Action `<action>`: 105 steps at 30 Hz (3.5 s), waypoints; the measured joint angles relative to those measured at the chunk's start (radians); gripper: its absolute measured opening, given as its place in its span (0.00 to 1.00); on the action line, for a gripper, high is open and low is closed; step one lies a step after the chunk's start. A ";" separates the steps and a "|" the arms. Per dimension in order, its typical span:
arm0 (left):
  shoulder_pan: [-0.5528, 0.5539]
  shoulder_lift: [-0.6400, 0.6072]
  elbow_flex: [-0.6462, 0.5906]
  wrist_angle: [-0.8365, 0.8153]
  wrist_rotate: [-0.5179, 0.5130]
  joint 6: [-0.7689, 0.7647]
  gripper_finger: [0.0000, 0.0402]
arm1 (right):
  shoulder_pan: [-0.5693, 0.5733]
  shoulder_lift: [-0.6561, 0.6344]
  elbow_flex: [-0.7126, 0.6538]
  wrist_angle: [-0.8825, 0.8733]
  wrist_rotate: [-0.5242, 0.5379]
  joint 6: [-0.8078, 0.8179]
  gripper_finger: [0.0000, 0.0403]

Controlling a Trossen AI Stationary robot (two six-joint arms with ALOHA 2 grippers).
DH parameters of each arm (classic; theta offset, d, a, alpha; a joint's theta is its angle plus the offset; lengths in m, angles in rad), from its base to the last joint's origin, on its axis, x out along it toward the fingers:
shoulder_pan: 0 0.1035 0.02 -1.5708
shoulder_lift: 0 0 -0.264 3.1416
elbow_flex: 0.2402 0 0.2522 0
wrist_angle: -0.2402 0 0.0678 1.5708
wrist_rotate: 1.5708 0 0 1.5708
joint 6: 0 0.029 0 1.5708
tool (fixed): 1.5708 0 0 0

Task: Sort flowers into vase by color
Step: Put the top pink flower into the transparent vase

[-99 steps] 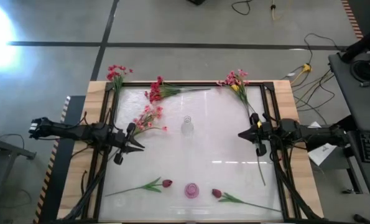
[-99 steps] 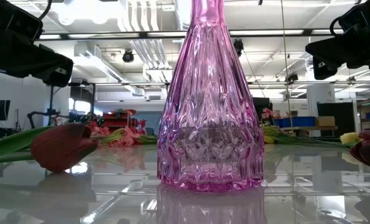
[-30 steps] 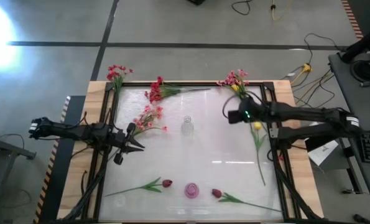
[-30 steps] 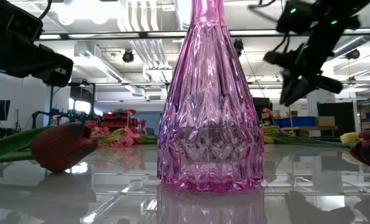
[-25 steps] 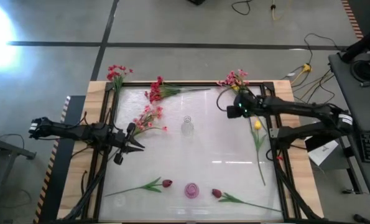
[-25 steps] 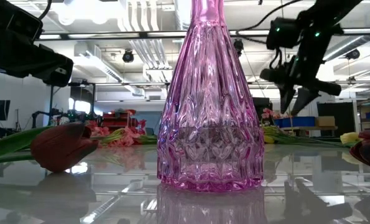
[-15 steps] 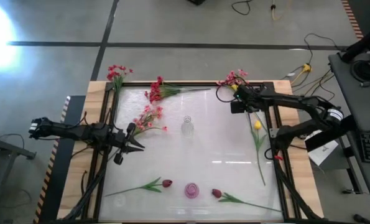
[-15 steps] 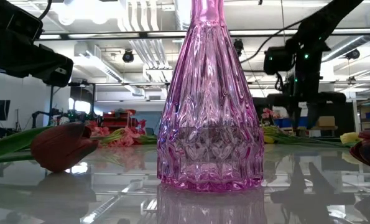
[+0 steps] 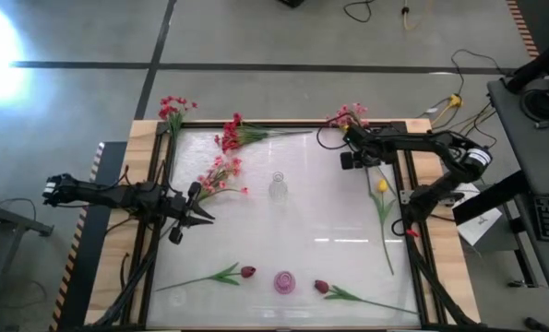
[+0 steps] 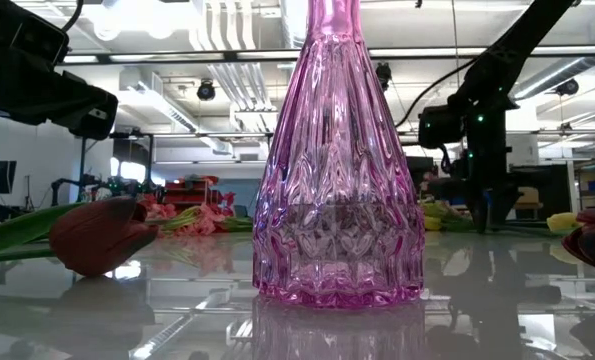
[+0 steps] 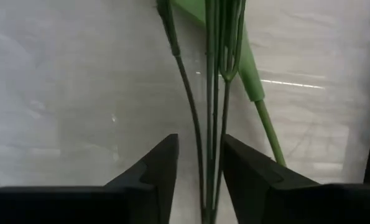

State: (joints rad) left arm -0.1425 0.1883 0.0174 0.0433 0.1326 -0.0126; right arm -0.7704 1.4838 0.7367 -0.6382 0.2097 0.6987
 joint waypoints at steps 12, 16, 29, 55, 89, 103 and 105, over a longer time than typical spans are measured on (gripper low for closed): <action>0.000 0.000 0.000 0.000 0.000 0.000 0.09 | 0.019 -0.227 0.016 0.026 -0.005 0.001 0.03; 0.000 0.000 0.000 0.000 0.000 0.000 0.09 | 0.095 -0.342 0.015 0.066 -0.029 0.010 0.03; 0.000 0.000 0.000 0.000 0.000 0.000 0.09 | 0.458 -0.297 -0.053 -0.007 -0.061 0.209 0.04; 0.000 0.013 0.000 -0.016 0.007 0.340 0.09 | 0.216 0.219 0.291 -0.079 -0.212 -0.109 0.49; 0.000 0.014 0.000 0.074 -0.157 -0.139 0.09 | 0.433 -0.201 0.420 0.656 -0.079 -0.482 0.03; 0.000 0.017 0.000 0.307 -0.174 -0.932 0.09 | 0.565 -0.185 0.419 0.974 -0.078 -0.676 0.03; 0.000 0.017 0.000 0.307 -0.177 -0.908 0.09 | 0.570 -0.171 0.419 0.973 -0.077 -0.677 0.03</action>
State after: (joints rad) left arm -0.1421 0.2054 0.0174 0.3508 -0.0448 -0.9207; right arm -0.2007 1.3127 1.1553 0.3346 0.1328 0.0220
